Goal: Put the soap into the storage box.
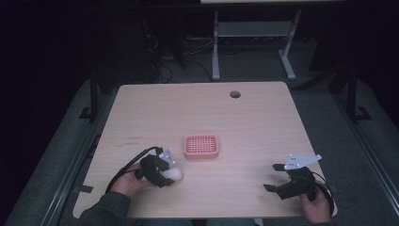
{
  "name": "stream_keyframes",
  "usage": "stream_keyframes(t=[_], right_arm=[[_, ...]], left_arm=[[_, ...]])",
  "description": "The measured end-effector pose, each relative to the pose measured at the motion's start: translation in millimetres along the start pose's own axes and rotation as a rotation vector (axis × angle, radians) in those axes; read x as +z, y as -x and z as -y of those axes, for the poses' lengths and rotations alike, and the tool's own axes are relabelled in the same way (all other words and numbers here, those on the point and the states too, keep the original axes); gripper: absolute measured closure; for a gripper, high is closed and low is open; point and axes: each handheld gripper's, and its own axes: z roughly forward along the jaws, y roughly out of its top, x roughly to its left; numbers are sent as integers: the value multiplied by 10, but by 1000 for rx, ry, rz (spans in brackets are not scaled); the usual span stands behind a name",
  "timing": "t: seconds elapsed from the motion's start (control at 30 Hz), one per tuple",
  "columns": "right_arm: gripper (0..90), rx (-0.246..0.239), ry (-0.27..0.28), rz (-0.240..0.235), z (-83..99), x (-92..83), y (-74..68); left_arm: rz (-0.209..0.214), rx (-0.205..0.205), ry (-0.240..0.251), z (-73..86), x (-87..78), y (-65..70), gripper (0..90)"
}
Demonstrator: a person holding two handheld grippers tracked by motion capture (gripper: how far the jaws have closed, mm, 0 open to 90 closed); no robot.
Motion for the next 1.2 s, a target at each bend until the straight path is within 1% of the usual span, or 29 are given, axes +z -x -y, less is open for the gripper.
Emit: stream_keyframes(t=[0.23,0.43,0.67,0.8,0.87,0.9,1.0,1.03,1.2], right_arm=[[142,-1,0,0,1,-1,0],[141,-3,3,0,5,-1,3],[141,-1,2,0,7,-1,5],[142,1,3,1,8,-3,5],[142,1,3,2,8,-6,4],[142,1,4,3,9,-8,4],[141,3,5,3,9,-12,5],[142,4,6,4,10,-13,5],[142,3,12,6,14,-18,9]], left_arm=[[-19,10,-10,-15,0,25,493],[-23,2,-8,-15,-2,16,496],[-17,0,-16,-23,-8,28,496],[-18,-2,-4,-28,-33,38,496],[-21,3,-7,-36,-53,41,496],[-21,0,1,-41,-68,44,497],[-24,5,-4,-57,-83,35,496],[-23,1,1,-67,-85,34,497],[-8,11,-9,-112,-95,16,496]])
